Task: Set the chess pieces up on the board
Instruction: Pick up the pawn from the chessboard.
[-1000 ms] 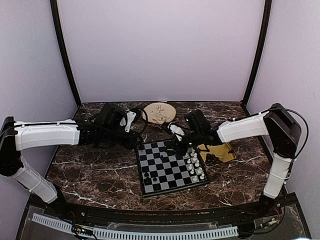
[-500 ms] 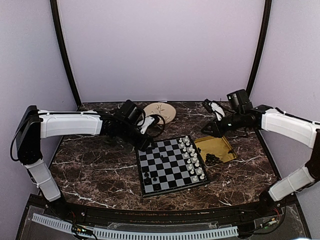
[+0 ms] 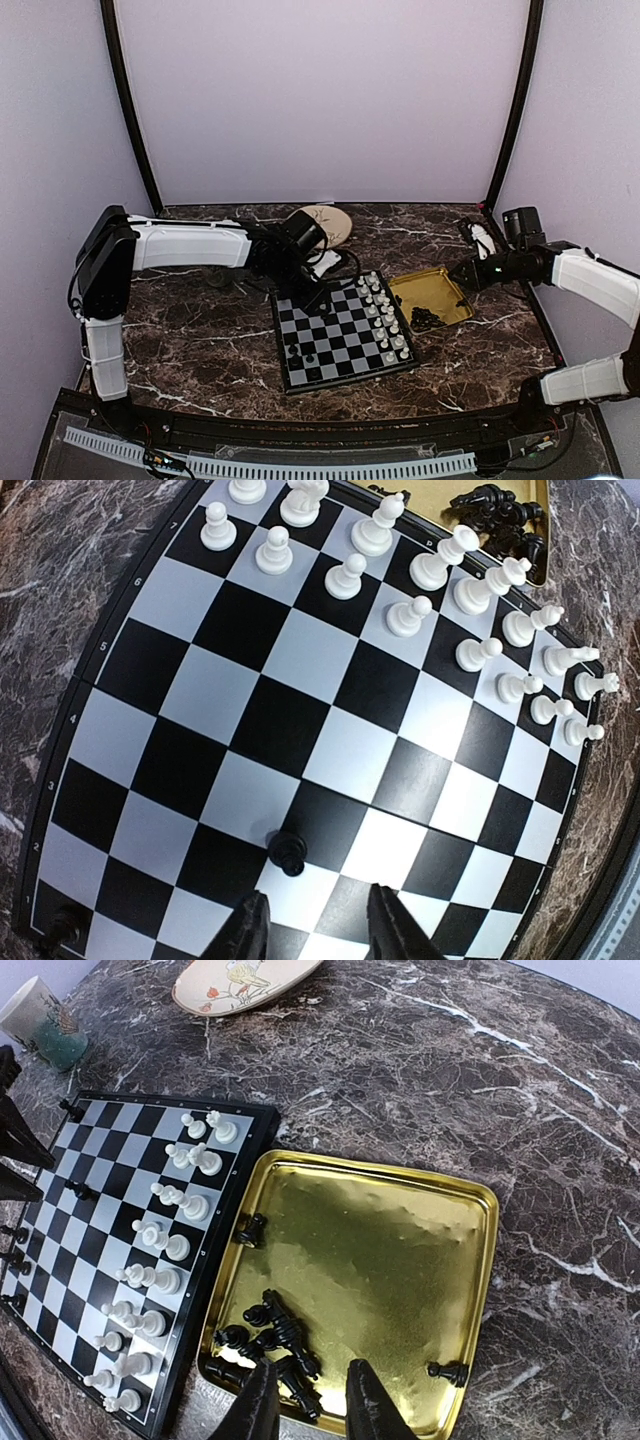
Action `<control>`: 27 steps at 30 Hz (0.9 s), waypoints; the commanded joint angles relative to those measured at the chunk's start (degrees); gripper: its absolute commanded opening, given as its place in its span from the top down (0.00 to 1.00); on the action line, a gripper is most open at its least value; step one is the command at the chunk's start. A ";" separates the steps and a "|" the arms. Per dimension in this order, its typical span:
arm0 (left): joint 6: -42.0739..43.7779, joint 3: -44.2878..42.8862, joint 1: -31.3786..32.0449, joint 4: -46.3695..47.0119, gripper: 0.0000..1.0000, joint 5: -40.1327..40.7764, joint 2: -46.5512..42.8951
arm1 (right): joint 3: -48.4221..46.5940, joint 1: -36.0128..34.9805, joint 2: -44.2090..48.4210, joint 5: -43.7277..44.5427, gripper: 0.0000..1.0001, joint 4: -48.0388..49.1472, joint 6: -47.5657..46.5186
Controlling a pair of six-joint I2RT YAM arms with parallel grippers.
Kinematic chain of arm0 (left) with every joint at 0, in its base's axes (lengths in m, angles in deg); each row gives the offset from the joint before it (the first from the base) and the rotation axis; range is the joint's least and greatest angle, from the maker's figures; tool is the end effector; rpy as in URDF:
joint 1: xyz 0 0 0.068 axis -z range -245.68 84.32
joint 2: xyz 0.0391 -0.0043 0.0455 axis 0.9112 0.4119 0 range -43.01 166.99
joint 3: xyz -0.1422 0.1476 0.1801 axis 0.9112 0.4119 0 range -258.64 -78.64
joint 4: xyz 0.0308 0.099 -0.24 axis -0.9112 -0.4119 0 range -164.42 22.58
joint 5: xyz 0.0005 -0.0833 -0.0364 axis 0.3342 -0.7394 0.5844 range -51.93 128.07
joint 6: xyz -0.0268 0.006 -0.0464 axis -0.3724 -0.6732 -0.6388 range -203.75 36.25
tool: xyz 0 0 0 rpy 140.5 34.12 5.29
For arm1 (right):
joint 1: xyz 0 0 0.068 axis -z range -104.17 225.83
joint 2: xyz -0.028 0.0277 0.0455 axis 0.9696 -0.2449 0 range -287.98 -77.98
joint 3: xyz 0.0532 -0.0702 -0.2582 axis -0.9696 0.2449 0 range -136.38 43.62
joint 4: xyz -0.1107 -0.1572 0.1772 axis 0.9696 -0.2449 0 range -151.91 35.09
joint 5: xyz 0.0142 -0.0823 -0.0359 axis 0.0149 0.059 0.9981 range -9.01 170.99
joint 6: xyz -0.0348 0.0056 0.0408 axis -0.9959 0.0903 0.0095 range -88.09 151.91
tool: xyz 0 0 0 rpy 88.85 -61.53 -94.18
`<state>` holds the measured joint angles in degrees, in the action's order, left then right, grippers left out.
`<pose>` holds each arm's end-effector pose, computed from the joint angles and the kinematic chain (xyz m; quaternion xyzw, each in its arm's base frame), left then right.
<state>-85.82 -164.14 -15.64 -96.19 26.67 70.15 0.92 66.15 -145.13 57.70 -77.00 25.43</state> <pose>0.2701 -0.3332 0.2049 0.4135 0.8588 -0.2116 0.2163 0.2330 0.0540 0.2326 -0.2019 0.8903 0.1976 0.3573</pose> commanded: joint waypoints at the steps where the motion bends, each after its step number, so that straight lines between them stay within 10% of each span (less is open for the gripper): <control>1: 1.71 -3.47 0.41 -3.05 0.66 1.04 2.01 | 0.85 0.34 1.00 -0.39 0.76 3.11 0.42; 8: 2.22 -7.29 0.49 -4.71 0.74 1.54 5.95 | 1.02 0.36 0.88 -0.39 0.76 3.88 0.42; 9: 2.24 -7.46 0.54 -5.02 0.74 1.43 6.13 | 1.06 0.32 0.88 -2.94 0.54 3.91 0.42; 12: 2.32 -7.26 0.58 -5.44 0.77 1.43 6.19 | 1.16 0.35 1.05 -7.60 0.59 3.90 -15.46; 27: 2.63 -5.78 1.20 -8.45 0.96 2.46 4.34 | 1.29 0.44 0.44 -7.69 0.59 4.10 -15.93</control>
<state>-83.96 -170.02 -15.02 -101.83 28.55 76.93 1.64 66.20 -145.07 50.99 -74.31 10.57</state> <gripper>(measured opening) 0.068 0.414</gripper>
